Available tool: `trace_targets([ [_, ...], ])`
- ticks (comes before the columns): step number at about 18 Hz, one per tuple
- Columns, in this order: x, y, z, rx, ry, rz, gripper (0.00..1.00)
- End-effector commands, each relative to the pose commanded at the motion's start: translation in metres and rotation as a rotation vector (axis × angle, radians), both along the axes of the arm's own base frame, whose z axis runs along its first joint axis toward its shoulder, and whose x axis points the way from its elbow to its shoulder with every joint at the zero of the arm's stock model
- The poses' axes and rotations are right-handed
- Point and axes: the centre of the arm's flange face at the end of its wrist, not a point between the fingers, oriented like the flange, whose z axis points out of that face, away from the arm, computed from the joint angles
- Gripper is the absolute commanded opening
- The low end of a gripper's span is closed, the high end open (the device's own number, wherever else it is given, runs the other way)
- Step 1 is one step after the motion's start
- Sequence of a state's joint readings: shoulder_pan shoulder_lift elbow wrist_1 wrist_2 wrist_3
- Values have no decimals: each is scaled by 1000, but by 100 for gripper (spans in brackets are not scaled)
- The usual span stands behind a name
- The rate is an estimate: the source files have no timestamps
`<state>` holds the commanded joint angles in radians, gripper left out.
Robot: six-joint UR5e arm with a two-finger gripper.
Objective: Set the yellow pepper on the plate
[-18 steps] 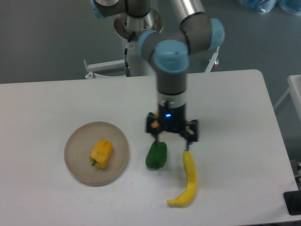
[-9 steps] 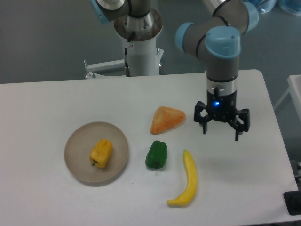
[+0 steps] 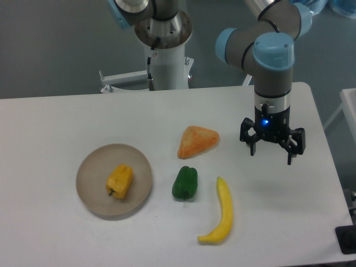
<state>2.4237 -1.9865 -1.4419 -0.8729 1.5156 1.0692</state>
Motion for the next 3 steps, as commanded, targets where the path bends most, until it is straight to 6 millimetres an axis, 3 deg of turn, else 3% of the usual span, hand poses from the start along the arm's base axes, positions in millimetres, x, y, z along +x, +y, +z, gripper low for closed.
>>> trace_targets([
  [3,-1,1,1,3,4,-1,100],
])
